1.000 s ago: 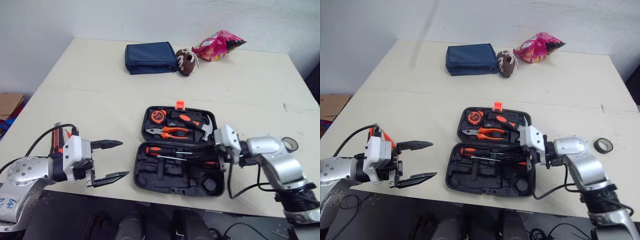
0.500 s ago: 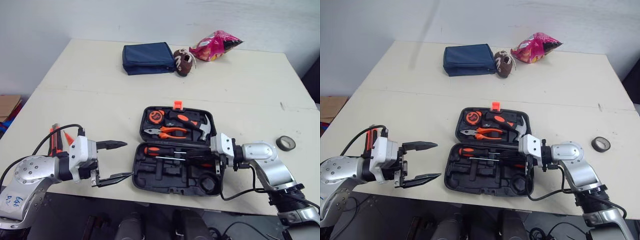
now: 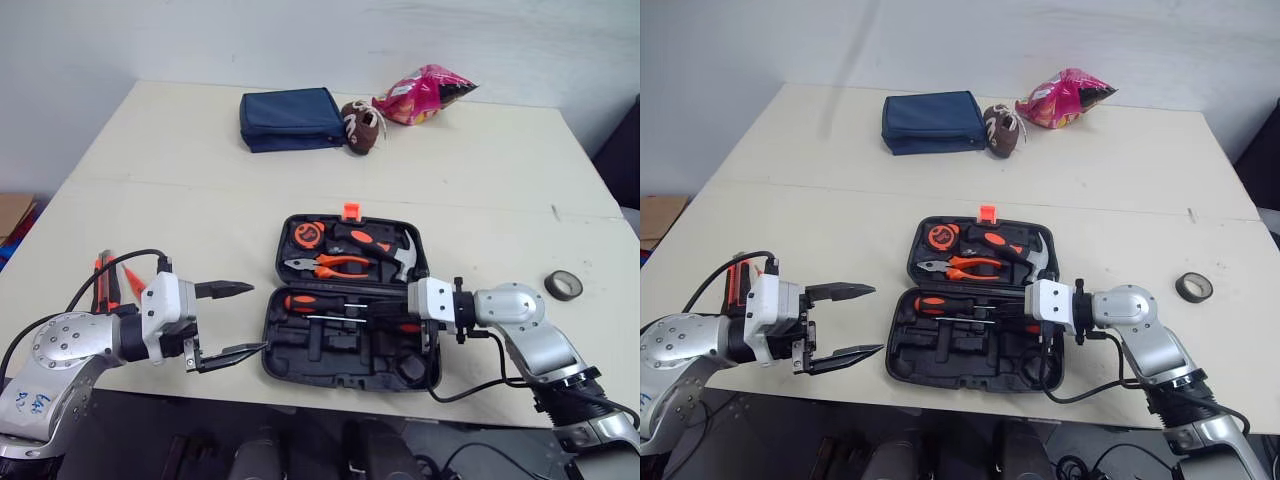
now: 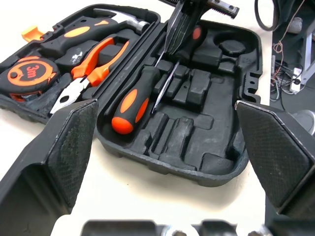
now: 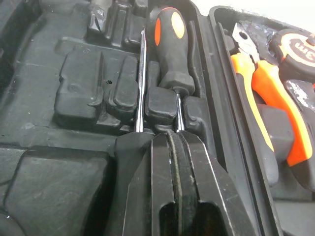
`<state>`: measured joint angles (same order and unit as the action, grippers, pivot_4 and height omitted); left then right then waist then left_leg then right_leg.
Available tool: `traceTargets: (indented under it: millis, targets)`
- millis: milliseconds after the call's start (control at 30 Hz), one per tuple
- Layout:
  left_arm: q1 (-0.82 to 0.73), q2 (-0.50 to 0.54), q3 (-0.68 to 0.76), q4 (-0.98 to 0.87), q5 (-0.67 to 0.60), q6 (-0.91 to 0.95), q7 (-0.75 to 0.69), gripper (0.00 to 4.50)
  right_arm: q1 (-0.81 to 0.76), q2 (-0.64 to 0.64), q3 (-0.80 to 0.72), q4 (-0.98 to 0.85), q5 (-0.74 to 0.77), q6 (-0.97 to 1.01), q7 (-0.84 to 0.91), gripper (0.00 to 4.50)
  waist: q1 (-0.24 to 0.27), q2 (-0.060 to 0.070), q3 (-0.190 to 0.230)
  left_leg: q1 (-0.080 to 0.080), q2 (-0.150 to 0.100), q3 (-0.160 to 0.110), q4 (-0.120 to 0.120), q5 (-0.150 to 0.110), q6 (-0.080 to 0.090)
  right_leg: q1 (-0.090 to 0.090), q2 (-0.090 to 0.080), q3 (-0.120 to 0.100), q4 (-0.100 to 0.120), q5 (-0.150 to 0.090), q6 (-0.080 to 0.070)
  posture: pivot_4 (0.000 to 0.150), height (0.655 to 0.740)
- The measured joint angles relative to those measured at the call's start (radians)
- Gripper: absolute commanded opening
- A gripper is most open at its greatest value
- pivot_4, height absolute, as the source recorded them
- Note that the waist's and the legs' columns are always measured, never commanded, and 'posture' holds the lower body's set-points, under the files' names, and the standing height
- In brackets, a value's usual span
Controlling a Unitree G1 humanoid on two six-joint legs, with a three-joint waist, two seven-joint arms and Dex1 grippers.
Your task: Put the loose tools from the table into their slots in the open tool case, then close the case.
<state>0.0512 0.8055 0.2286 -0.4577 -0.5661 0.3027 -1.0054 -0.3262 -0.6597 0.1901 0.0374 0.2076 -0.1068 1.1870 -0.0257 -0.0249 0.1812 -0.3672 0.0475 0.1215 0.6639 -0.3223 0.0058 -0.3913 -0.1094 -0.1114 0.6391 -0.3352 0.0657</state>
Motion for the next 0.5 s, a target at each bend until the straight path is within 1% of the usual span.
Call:
traceTargets:
  millis: [133,267,333,367,400,433,500]
  targets:
    - [0.006,0.002,0.042,0.016,0.000,-0.007,0.000,4.50,0.024,-0.003,-0.048,-0.053,0.130,0.060,0.050,0.07,0.001,0.004,0.003,-0.002,0.000,0.000,0.000,0.000,0.000,-0.001,0.000,0.000,0.000,0.000,0.000,0.150,0.7400]
    - [0.064,0.028,0.149,0.048,-0.021,0.005,-0.018,4.50,0.044,-0.092,-0.186,-0.074,0.183,0.046,0.070,0.07,-0.001,0.006,0.004,-0.002,0.000,0.000,0.000,0.000,0.001,-0.001,0.000,-0.001,0.000,0.000,0.000,0.150,0.7400]
    - [0.094,0.034,0.212,0.098,-0.015,-0.007,-0.024,4.50,0.098,-0.129,-0.270,-0.070,0.224,0.055,0.074,0.07,0.001,0.006,0.004,-0.002,0.000,0.000,0.000,0.000,0.001,-0.002,0.000,-0.001,0.000,0.000,0.000,0.150,0.7400]
    - [0.119,0.042,0.271,0.148,-0.008,-0.017,-0.025,4.50,0.143,-0.154,-0.329,-0.057,0.255,0.078,0.077,0.33,0.001,0.006,0.004,-0.002,0.000,0.000,-0.001,0.000,0.001,-0.002,0.000,-0.001,-0.001,0.000,0.000,0.150,0.7400]
    - [0.142,0.054,0.345,0.222,0.006,-0.031,-0.028,4.50,0.184,-0.176,-0.404,-0.025,0.280,0.093,0.074,0.72,0.001,0.006,0.004,-0.002,-0.001,0.000,-0.001,0.000,0.001,-0.002,0.000,-0.002,-0.001,0.000,0.000,0.150,0.7400]
    - [0.147,0.056,0.359,0.236,0.008,-0.034,-0.029,4.50,0.189,-0.179,-0.418,-0.019,0.284,0.093,0.072,0.94,0.001,0.006,0.004,-0.002,-0.001,0.000,0.000,0.000,0.001,-0.002,0.000,-0.002,-0.001,0.000,0.000,0.150,0.7400]
    - [0.159,0.069,0.435,0.328,0.032,-0.075,-0.035,4.50,0.224,-0.194,-0.513,0.029,0.287,0.056,0.059,1.88,0.001,0.006,0.004,-0.001,-0.001,0.000,0.000,-0.001,0.003,-0.001,-0.001,-0.001,-0.001,0.000,0.000,0.150,0.7400]
